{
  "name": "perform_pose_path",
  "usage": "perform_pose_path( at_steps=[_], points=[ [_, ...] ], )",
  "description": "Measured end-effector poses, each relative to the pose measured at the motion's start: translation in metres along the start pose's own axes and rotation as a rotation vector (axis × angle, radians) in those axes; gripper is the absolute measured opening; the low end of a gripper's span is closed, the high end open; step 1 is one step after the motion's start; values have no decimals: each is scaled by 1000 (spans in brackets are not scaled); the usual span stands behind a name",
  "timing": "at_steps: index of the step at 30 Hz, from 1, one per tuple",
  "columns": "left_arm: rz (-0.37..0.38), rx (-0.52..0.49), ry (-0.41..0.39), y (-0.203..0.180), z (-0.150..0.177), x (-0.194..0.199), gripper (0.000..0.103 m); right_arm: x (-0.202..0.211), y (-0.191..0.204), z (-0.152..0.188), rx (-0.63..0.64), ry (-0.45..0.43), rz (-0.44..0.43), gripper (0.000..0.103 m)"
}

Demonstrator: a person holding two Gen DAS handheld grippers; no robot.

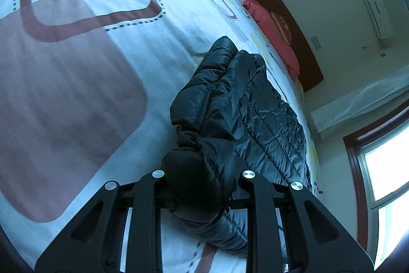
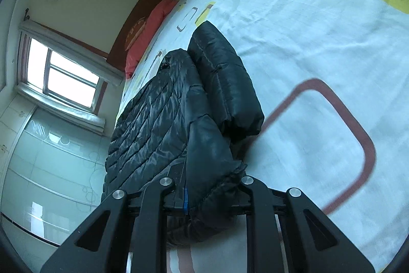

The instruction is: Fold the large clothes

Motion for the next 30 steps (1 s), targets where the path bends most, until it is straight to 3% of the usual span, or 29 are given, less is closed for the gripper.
perform_pose_path(
  at_steps=[3,5,9,12,14,15,17,18,20,22,24,26,30],
  points=[
    [6,13,7,7,0,-1,34,-2,0,-4,0,2,-13,24],
    [-1,50,-1,10,-1,2,49,-5,-1,-11,-16,-4,-19,26],
    [-16,64,-26,14,-3,10,67,-1,-5,-15,-29,-35,-7,37],
    [-20,91,-38,23,-6,15,68,8,-13,-16,-47,-72,0,51],
    [-14,104,-30,28,-8,13,66,9,-16,-18,-45,-68,-6,51],
    [-26,95,-26,29,-8,11,63,8,-18,-19,-42,-64,-5,50],
    [-21,75,-6,31,-7,5,45,7,-22,-20,-42,-58,4,34],
    [-25,69,-3,31,-7,3,41,4,-25,-20,-49,-50,1,28],
    [-42,42,0,30,-7,1,37,-1,-33,-19,-85,-35,-11,27],
    [-62,18,4,29,-7,0,38,-1,-36,-18,-100,-23,-27,27],
    [-101,-42,4,23,-8,4,44,2,-35,-20,-92,-12,-29,27],
    [-171,-99,-9,19,-10,12,63,8,-33,-22,-77,-11,-7,30],
    [-257,-184,-6,13,-11,28,66,25,-27,-22,-9,-25,85,30]
  ],
)
Point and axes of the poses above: each gripper's, at about its wrist camera, not at the fingertips, and x roughly against the way its jaws point, y to its left, z to its underside, the point moved 3 cm from there along -x, roughly the way its jaws point, and after that the axes turned 4 degrees about y, right-handed, at the moved point
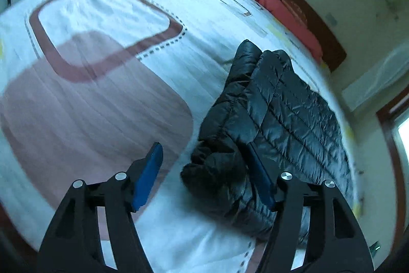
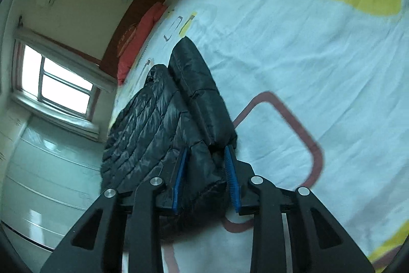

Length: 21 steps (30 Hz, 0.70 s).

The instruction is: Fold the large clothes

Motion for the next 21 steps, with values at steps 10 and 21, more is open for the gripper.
perform_pose_path(
  at_steps=[10,21],
  points=[
    [-347,-319,-127,-30,2,37,70,32,31,0,236,-91,293,30],
    [-230,-446,-208,-113,11,53,69,-30,140,32,564,-6,255,30]
  ],
)
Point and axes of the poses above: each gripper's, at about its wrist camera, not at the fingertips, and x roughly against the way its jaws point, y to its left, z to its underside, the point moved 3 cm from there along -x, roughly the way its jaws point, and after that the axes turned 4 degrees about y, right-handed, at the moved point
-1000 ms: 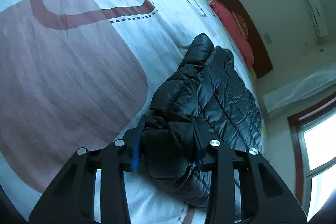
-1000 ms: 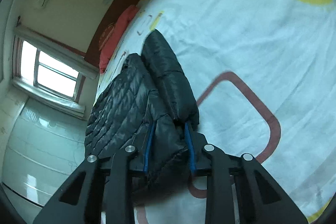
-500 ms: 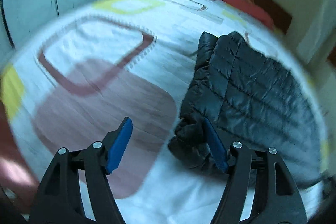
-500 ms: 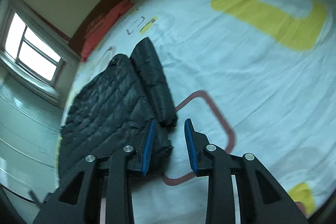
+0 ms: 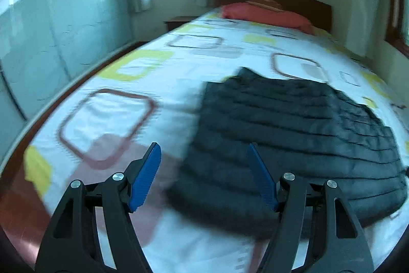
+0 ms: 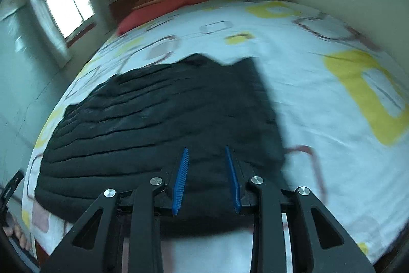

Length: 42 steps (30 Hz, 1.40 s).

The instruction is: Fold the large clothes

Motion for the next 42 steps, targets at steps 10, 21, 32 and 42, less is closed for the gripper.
perform_pose_path(
  at_steps=[10,21,32,42],
  points=[
    [43,-138,75,-115,-13,-75,70,-60,90,-26,178,28,0,30],
    [37,-182,117,-133,-11,-101,57,-86,86,-26,137,91,-8,30],
    [30,-217,84,-150,-28,-111,56,-93,106,-36,187,61,6,31],
    [31,-194,114,-145,-18,-134,57,-74,116,-8,214,36,33,31]
  ],
)
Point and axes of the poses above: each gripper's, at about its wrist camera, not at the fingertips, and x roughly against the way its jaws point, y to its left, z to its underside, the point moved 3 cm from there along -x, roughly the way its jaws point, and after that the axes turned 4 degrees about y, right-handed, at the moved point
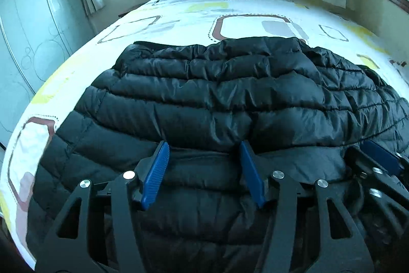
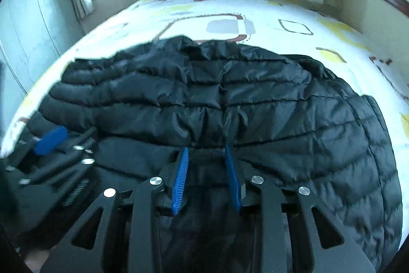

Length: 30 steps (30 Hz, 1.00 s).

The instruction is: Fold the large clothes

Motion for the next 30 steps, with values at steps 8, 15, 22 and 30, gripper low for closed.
perform_pose_path(
  at_steps=[8,15,22,30],
  points=[
    [-7,-1,-8,-2,6,1,57,-19,4,19,61,11,45,31],
    [11,10,-1,3,4,6,57,-26,5,21,59,11,37,31],
    [38,72,4,36,1,24,67,-31,7,18,67,-4,48,31],
    [73,381,31,161,12,36,80,-29,10,22,69,-14,54,31]
  ],
)
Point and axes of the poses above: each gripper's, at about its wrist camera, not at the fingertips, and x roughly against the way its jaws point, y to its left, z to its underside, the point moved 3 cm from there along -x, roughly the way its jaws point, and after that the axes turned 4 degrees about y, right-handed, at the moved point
